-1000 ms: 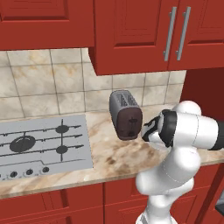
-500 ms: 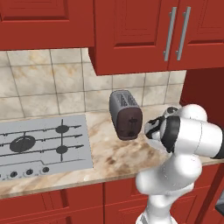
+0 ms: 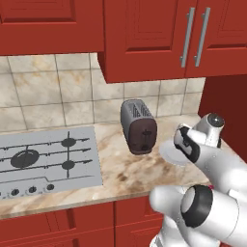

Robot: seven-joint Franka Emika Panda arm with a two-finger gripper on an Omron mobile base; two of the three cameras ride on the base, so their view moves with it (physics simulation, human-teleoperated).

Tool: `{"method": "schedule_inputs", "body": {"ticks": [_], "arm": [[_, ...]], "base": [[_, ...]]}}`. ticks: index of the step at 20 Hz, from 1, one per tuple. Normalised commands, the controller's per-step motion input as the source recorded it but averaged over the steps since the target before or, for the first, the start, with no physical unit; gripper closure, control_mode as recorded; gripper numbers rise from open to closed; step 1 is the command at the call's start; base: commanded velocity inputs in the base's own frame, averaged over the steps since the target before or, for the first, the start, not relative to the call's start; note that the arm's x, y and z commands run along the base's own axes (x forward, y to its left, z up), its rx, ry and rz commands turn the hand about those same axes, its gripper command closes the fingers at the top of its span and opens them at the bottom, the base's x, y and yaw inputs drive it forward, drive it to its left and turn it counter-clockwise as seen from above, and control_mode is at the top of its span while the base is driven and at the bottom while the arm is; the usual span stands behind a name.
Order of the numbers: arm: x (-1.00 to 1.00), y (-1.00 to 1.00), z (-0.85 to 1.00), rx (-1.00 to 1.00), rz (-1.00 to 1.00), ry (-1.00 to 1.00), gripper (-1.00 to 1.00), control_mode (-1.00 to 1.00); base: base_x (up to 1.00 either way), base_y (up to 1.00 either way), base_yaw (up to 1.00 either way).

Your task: Place the fish on the top rack of the oven, and slide the tray back inside. Close the oven door.

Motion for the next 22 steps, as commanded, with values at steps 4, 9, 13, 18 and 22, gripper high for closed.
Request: {"method": "schedule_inputs", "body": {"ticks": [4,9,13,18,22], "arm": [[-0.3,0.08,0.82,-0.11,0.04,-0.03,1.0,-1.0],[-0.39,0.16,0.75,-0.18,0.1,-0.04,1.0,-1.0],[-0.39,0.17,0.5,-0.15,0.14,-0.01,1.0,-1.0],[-0.17,0.39,0.11,-0.13,0.21,0.0,1.0,-1.0],[-0.13,0.54,-0.03,-0.1,0.25,0.0,1.0,-1.0]], "base": [[0.0,0.0,0.0],[0.0,0.0,0.0],[0.0,0.0,0.0],[0.0,0.0,0.0],[0.0,0.0,0.0]]}}
